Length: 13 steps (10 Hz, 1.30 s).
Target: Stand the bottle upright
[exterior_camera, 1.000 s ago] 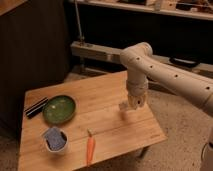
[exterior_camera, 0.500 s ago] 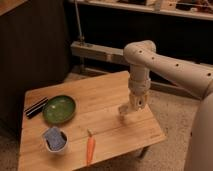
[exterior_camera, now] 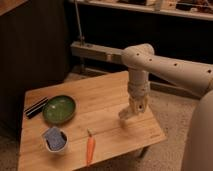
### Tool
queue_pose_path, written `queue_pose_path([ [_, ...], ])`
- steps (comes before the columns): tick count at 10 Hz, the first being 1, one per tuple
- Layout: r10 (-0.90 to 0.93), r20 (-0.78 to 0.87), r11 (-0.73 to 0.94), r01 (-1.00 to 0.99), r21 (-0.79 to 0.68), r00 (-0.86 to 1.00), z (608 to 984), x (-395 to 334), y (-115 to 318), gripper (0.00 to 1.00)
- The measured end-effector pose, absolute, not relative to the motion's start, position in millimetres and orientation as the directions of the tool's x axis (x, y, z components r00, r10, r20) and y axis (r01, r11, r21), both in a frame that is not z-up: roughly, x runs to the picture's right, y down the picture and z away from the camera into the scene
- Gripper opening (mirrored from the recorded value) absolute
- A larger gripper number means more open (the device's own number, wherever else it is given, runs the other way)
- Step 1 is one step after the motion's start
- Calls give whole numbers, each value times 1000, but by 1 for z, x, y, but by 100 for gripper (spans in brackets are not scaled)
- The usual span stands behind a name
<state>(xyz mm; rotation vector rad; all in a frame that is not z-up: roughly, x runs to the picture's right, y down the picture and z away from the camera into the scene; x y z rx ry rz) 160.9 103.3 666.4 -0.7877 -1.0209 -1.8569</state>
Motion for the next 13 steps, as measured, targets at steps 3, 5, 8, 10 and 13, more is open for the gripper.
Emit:
queue_pose_path([
  [3,-357,836,-295,899,323,-417,669,170,121,32],
  [5,-335,847,-289,901,324,-412,671,173,132,32],
  [8,-294,861,-297,896,331,-415,675,173,144,32],
  [10,-273,870,-297,896,330,-411,677,175,150,32],
  [13,-257,875,-307,893,328,-410,677,175,154,46],
])
